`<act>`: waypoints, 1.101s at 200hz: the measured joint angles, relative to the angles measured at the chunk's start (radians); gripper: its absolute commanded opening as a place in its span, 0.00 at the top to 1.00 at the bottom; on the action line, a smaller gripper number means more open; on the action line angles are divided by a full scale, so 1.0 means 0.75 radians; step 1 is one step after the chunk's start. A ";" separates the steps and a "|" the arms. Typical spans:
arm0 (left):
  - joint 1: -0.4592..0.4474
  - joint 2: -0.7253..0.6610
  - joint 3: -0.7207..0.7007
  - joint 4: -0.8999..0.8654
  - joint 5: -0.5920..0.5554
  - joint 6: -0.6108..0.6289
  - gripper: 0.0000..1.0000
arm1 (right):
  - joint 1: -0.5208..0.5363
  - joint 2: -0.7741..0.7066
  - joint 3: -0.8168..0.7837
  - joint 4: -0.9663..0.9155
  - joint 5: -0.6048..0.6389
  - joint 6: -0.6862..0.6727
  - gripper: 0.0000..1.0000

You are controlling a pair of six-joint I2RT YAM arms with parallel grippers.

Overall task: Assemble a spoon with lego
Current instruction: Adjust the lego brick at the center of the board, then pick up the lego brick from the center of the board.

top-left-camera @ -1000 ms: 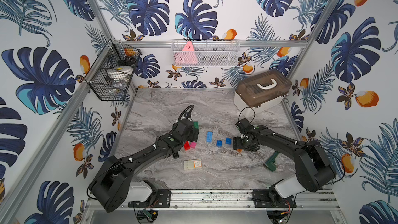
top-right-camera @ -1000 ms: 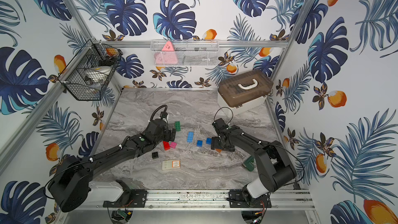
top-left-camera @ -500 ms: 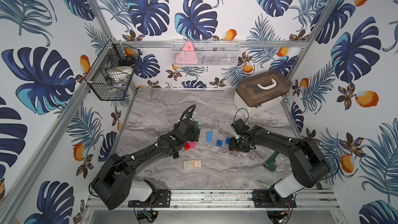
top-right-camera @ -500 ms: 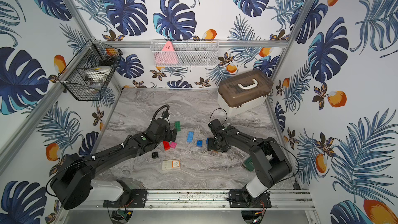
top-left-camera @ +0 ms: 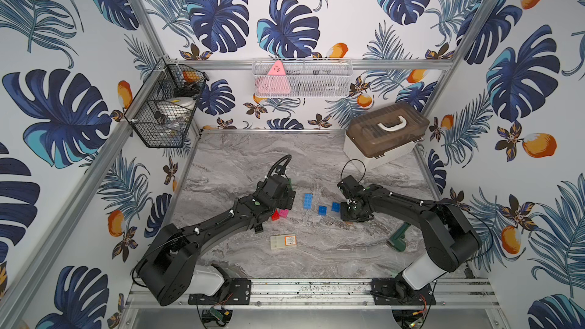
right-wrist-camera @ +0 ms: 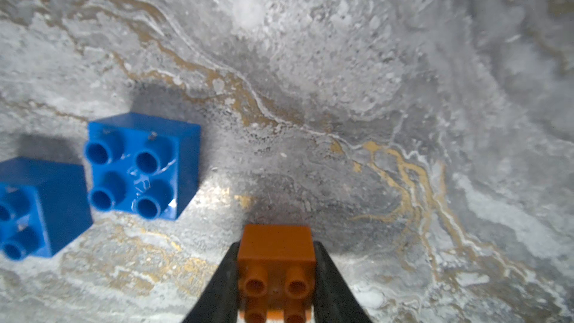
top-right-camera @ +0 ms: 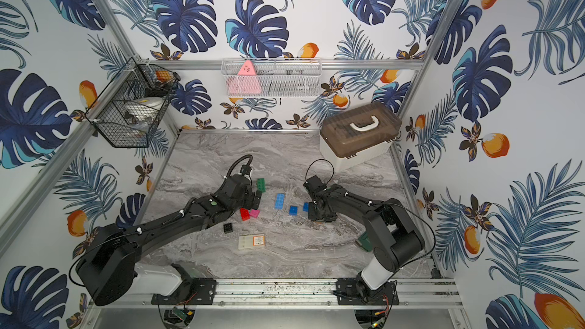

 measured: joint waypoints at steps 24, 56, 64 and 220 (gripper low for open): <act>-0.004 0.003 0.001 -0.001 -0.001 0.001 0.01 | 0.000 0.016 0.024 -0.002 0.011 -0.001 0.67; -0.011 0.005 0.001 -0.002 -0.005 0.004 0.01 | 0.000 0.072 0.076 -0.004 0.019 -0.006 0.67; -0.012 0.005 0.001 -0.002 -0.005 0.004 0.01 | 0.000 0.086 0.090 -0.004 0.024 -0.011 0.66; -0.019 0.009 0.015 -0.026 -0.020 0.005 0.01 | 0.012 0.116 0.341 -0.105 0.009 -0.024 0.49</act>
